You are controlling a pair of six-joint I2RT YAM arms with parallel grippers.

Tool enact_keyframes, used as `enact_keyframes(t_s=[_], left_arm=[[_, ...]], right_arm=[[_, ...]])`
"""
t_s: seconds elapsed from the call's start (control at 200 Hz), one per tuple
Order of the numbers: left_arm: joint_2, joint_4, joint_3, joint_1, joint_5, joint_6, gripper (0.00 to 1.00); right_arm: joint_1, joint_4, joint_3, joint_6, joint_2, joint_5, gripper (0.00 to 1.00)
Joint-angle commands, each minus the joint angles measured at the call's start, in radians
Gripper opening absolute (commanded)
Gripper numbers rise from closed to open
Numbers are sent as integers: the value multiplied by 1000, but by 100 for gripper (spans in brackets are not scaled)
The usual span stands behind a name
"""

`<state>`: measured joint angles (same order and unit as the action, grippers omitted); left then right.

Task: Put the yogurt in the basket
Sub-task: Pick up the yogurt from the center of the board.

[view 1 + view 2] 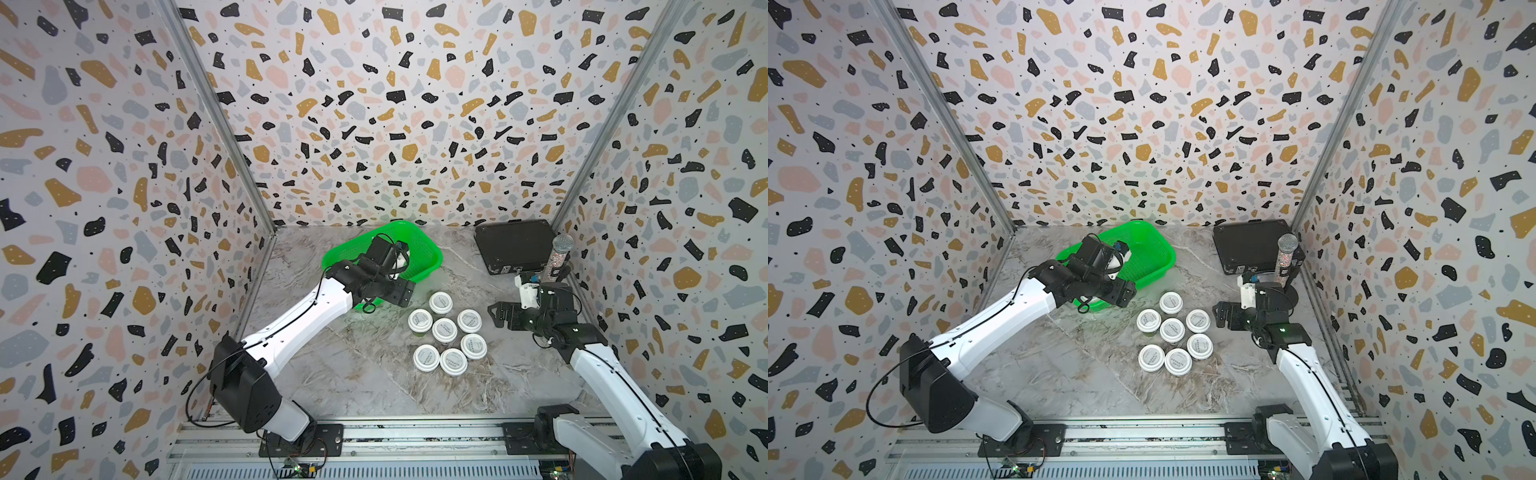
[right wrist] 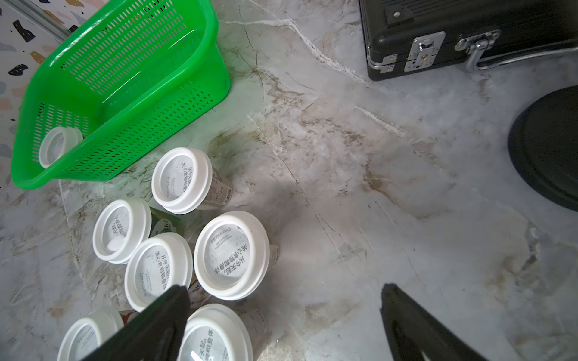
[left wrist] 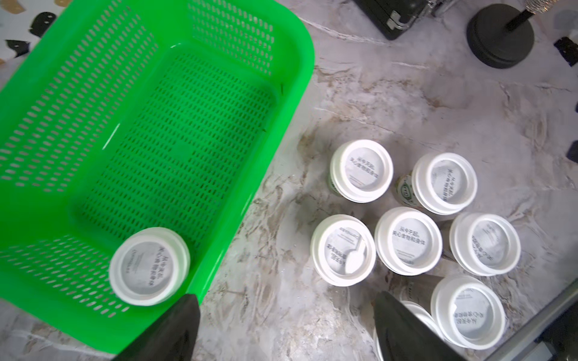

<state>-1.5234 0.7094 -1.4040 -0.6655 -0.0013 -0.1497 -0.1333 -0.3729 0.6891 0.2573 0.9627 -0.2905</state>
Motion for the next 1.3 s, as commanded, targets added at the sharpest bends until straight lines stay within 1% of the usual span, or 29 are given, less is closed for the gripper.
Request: enact_keyframes(t_s=[0.0,0.23,0.446,0.561,0.811,1.297], left_arm=[[-42,-25,10,-41,-14,0,89],[-149,-45,-1,-110,-30,-11,86],[-231,-58,-11,-129,-59,-17,87],[-262,-67,-12,-136,-46,-17,88],[-293,-68,-11,-155,-49,-14,86],[-320,-65,-18,-175,-52,-9,79]], right_arm=[[-5,7,-2,10,-4,-13,100],[-5,0,-3,9,-13,-7,100],[-5,-4,-3,9,-15,-6,100],[-5,-6,-5,8,-18,1,100],[-5,-9,-7,8,-18,7,100],[-5,-8,-12,8,-18,13,100]])
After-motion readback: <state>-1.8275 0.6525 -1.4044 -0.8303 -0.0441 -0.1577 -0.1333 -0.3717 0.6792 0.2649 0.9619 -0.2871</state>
